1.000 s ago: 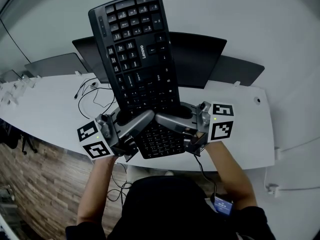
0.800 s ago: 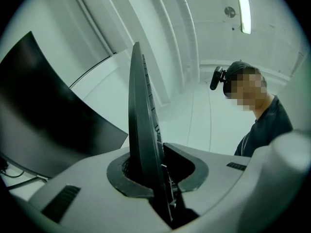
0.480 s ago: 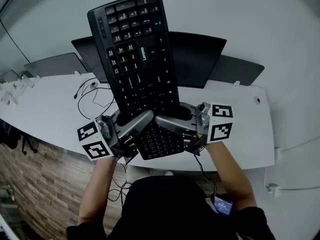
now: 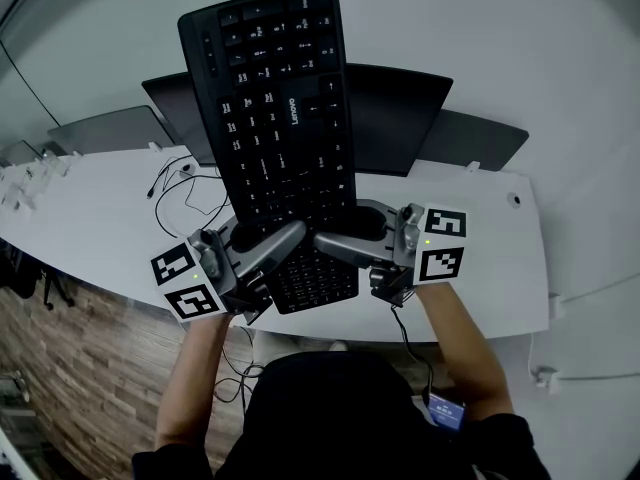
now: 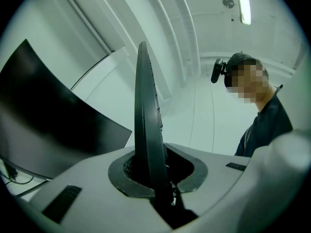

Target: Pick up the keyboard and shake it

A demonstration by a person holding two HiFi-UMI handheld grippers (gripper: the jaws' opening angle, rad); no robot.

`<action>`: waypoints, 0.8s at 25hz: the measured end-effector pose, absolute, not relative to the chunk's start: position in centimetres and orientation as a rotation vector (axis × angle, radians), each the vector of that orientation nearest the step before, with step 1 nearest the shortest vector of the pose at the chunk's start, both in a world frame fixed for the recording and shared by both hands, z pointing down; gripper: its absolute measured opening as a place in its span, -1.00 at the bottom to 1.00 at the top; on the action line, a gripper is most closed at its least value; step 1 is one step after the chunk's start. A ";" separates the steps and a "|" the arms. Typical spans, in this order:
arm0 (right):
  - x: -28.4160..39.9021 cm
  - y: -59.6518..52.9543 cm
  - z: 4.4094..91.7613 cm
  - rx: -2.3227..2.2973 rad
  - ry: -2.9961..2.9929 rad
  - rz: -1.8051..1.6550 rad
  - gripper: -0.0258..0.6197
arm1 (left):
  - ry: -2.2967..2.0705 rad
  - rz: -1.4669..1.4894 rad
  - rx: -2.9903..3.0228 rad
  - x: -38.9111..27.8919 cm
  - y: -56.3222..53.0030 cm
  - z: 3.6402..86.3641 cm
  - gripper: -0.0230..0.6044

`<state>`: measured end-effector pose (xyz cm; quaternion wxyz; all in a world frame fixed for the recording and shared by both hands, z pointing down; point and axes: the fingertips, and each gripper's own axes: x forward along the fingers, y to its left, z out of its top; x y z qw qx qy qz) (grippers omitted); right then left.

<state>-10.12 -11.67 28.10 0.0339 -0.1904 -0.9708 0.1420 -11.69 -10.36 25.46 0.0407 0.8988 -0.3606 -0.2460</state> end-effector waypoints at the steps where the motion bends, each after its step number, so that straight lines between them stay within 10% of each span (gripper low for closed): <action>1: -10.1 -11.8 28.2 -0.573 -2.986 0.422 -0.37 | -1.114 -0.743 2.757 -11.8 -10.4 25.5 -0.64; 20: -7.8 -14.7 27.4 -0.317 -3.003 0.095 -0.35 | -1.343 -0.541 2.772 -12.6 -11.0 26.3 -0.64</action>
